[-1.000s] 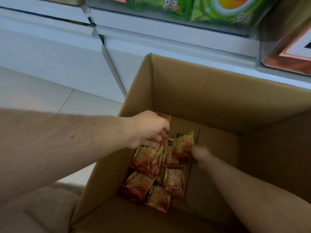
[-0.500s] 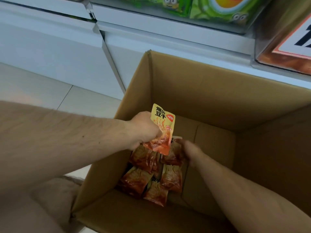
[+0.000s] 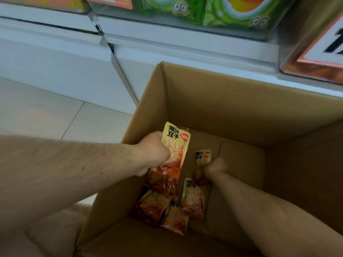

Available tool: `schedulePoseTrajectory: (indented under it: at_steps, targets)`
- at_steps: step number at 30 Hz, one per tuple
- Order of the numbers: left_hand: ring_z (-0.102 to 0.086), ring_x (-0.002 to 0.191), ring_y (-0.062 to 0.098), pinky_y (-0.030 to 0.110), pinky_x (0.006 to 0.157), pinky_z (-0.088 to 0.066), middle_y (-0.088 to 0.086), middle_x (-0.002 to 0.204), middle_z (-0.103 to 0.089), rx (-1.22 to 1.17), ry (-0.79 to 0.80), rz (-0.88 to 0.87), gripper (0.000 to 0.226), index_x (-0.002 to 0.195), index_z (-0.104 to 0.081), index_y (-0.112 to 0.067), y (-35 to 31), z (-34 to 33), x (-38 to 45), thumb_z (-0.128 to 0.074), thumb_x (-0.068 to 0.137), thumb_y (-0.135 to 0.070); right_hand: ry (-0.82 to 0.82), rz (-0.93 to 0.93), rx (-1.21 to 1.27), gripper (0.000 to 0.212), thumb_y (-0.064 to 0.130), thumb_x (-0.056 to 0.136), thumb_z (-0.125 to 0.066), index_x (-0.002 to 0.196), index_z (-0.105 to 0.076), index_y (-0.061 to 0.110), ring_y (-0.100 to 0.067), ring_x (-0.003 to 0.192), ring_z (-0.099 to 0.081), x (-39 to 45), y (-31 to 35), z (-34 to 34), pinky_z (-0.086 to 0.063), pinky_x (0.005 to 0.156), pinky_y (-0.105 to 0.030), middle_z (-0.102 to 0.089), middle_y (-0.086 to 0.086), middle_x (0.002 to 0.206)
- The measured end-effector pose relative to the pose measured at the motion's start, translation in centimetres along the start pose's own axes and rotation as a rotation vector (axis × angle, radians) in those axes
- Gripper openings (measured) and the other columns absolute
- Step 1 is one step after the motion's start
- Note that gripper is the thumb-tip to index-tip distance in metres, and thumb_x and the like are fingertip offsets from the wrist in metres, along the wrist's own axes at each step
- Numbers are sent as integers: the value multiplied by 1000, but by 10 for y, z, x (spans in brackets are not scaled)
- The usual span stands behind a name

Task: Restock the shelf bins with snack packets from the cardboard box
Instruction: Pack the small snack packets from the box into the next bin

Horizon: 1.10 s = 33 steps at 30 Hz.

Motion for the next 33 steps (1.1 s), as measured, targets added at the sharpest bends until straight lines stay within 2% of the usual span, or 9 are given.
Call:
schedulePoseTrajectory:
  at_steps: [4, 8, 11, 16, 20, 23, 26, 29, 33]
  targets:
    - [-63, 87, 15, 28, 60, -49, -1, 95, -66, 1, -6, -82, 29, 99, -54, -23, -17, -2, -12, -50, 95, 5, 84, 100, 99, 21, 17, 89, -69, 107, -67, 5, -26, 92, -70, -28, -3, 61, -59, 75, -35, -71, -10, 101]
    - [-63, 100, 22, 37, 74, -55, 1, 107, -66, 27, -9, -170, 37, 118, -51, -23, -31, -2, -26, -53, 92, 4, 185, 252, 322, 15, 15, 89, -70, 104, -69, 10, -21, 87, -74, -89, 6, 116, -61, 79, -43, -75, -7, 100]
    - [-68, 95, 24, 44, 79, -59, 2, 106, -69, -2, 13, -211, 39, 119, -52, -24, -41, -7, -38, -54, 92, 3, 185, 327, 398, 17, 16, 89, -71, 104, -69, 9, -16, 85, -74, -141, 11, 152, -61, 79, -36, -76, -2, 96]
    - [-74, 84, 25, 40, 73, -58, 3, 101, -76, -130, 231, -317, 30, 120, -54, -27, -68, -35, -75, -49, 99, -7, 270, 393, 556, 18, 12, 94, -64, 111, -68, 7, 2, 51, -63, -209, 15, 198, -42, 41, -11, -75, -5, 99]
    - [-73, 96, 30, 45, 90, -51, 3, 108, -75, -306, 395, -392, 29, 124, -51, -36, -87, -55, -108, -26, 109, -33, 219, 424, 624, 20, 13, 95, -62, 114, -69, 8, 1, 55, -66, -235, 21, 222, -42, 41, -10, -76, -1, 96]
    - [-72, 98, 28, 47, 90, -53, 3, 110, -74, -375, 395, -468, 29, 127, -50, -35, -98, -55, -121, -30, 107, -42, 116, 460, 645, 22, 12, 91, -68, 112, -67, 5, 4, 41, -56, -247, 27, 236, -40, 39, -11, -69, 3, 74]
    - [-71, 104, 23, 52, 94, -54, -3, 115, -72, -348, 345, -610, 29, 130, -49, -36, -111, -51, -129, -51, 102, -29, 25, 486, 645, 37, 15, 83, -78, 113, -62, 1, 1, 38, -52, -247, 31, 247, -40, 39, -15, -61, 5, 60]
    - [-68, 109, 19, 50, 96, -54, -4, 118, -71, -315, 287, -729, 37, 131, -50, -33, -124, -47, -136, -54, 100, -13, 50, 537, 682, 31, 14, 83, -77, 111, -65, 9, 1, 40, -51, -250, 37, 258, -39, 43, -16, -61, 12, 55]
    - [-67, 108, 12, 42, 100, -51, -7, 116, -71, -267, 221, -836, 36, 129, -51, -31, -142, -38, -146, -49, 102, -8, 195, 615, 647, 13, 19, 91, -68, 104, -72, 19, -7, 59, -46, -259, 46, 268, -34, 55, -22, -72, 6, 83]
Point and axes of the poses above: each hand's wrist, its own x-axis towards the middle knuckle, its own z-axis out of the back of the hand, y = z × x, the point moved 4 cm from there along x, towards the middle knuckle
